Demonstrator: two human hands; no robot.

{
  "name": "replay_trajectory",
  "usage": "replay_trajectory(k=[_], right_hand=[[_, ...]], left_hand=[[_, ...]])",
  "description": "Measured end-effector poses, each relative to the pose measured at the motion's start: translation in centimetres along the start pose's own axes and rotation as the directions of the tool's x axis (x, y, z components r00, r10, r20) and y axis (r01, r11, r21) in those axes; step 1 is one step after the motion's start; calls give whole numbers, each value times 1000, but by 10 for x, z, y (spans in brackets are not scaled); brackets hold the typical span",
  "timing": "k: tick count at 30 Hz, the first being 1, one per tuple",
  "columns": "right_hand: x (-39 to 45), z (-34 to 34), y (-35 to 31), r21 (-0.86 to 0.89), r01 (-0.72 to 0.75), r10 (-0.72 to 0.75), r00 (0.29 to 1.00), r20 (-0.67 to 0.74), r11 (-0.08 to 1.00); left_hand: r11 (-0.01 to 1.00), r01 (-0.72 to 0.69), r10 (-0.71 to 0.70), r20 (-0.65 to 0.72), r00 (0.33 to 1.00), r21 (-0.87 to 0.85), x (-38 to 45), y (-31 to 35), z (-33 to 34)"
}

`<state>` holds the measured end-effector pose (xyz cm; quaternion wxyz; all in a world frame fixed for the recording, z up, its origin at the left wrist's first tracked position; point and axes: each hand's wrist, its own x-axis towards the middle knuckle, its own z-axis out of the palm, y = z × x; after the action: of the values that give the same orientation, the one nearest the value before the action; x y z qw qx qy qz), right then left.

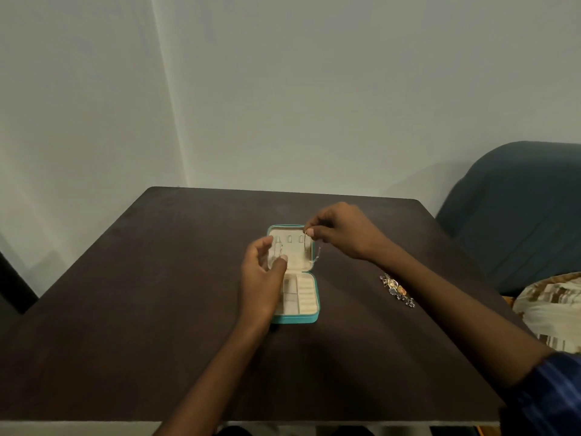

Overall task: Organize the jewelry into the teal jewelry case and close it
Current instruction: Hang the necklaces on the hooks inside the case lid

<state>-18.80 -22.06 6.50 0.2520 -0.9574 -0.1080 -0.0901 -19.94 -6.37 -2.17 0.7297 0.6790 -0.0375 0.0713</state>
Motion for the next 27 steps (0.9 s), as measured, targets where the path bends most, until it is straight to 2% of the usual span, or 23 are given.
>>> replay_trajectory(k=[3, 5, 9, 14, 23, 27], right_hand=[[11, 6, 4, -8, -13, 13, 1000, 23, 1000], [18, 11, 7, -23, -24, 25, 999, 38, 999], [28, 23, 15, -49, -47, 50, 997, 61, 998], [36, 36, 22, -70, -44, 49, 996, 76, 997], [46, 47, 31, -123, -20, 29, 997, 72, 992], [48, 56, 35, -131, -41, 48, 998, 49, 991]], left_hand=[[983, -28, 40, -58, 998, 183, 22, -8, -5], [976, 18, -9, -45, 999, 216, 38, -15, -6], [966, 145, -153, 22, 988, 213, 62, -29, -3], [967, 192, -205, 70, 976, 167, 79, -45, 3], [979, 200, -203, 146, 968, 35, 84, -54, 11], [991, 117, -127, 172, 977, 68, 82, -61, 13]])
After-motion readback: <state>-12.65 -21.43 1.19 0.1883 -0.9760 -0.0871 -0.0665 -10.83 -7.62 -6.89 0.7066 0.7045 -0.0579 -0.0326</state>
